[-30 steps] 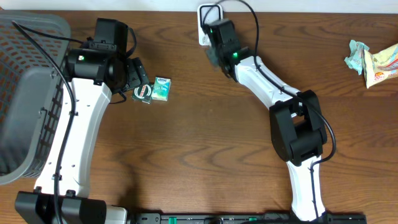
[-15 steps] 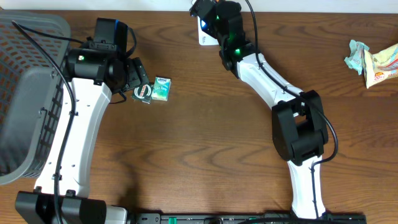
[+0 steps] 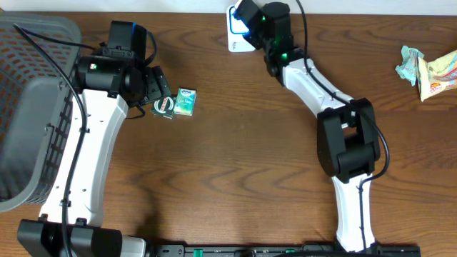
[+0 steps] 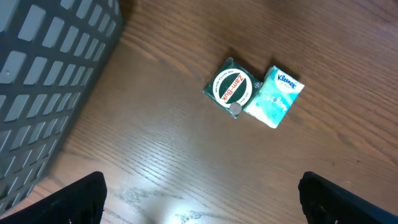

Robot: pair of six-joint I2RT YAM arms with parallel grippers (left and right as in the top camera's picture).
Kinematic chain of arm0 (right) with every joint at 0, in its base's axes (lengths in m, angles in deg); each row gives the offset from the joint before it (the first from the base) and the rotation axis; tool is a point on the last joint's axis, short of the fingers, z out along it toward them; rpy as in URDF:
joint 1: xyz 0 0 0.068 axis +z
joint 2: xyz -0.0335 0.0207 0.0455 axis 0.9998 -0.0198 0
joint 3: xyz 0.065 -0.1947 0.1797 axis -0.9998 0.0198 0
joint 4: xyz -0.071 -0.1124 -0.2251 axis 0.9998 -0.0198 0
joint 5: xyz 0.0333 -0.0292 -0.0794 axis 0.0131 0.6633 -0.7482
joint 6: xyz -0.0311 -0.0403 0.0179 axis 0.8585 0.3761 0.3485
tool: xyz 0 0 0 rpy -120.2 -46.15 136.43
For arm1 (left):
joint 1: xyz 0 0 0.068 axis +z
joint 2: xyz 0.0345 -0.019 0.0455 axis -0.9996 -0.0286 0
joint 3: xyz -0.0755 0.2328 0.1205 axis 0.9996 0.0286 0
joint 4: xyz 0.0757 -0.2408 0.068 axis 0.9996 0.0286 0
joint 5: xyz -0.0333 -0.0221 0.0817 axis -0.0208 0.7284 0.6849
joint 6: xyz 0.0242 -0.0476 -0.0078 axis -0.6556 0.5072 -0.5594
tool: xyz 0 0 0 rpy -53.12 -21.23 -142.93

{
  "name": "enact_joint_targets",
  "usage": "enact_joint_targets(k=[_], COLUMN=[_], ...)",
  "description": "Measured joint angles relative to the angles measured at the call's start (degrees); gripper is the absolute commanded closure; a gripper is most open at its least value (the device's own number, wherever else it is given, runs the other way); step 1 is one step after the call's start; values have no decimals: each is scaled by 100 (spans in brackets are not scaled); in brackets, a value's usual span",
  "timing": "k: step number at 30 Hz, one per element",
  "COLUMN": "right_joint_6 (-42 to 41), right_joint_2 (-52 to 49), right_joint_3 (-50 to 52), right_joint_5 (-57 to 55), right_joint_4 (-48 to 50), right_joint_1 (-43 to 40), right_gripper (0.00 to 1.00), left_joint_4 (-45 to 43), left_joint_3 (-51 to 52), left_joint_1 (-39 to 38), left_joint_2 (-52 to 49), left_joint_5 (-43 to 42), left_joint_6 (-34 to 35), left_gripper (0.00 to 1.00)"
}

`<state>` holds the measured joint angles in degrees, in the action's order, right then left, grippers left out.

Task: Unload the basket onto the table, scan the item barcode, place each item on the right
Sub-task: 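Carry the orange box up and hold it at the scanner, then carry the orange box to the right edge and drop it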

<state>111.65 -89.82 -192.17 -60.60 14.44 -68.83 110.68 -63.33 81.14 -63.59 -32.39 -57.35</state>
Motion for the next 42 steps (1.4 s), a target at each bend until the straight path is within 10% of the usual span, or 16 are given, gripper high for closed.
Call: enact_joint_targets(k=[15,17,18,19,22,30,42], right_joint_6=[-1270,-1351,-1421,-1401,-1443,-1687,-3108], right_joint_2=[531,721,791,822,831,831,831], right_joint_3=[-7,-31,-46,-46,-61,-52,-52], right_joint_5=[-918,-984,-1023,-1043,-1032,-229,5062], right_joint_4=[-2249,-2837,-3106,-3217,-3766,-4627,-4859], right_joint_1=[-1506,-1980,-2253,-2415,-2953,-3281,-2059], right_gripper=[99,78,35,19,1,1,1], left_joint_4=[0,-2,2,-4,-2,-2,-2], left_joint_3=[0,0,0,0,0,0,0], left_joint_1=[0,0,0,0,0,0,0], left_joint_2=[0,0,0,0,0,0,0], left_joint_5=[0,0,-2,0,0,0,0], left_joint_6=[0,0,0,0,0,0,0], left_gripper=[2,2,2,2,2,3,2])
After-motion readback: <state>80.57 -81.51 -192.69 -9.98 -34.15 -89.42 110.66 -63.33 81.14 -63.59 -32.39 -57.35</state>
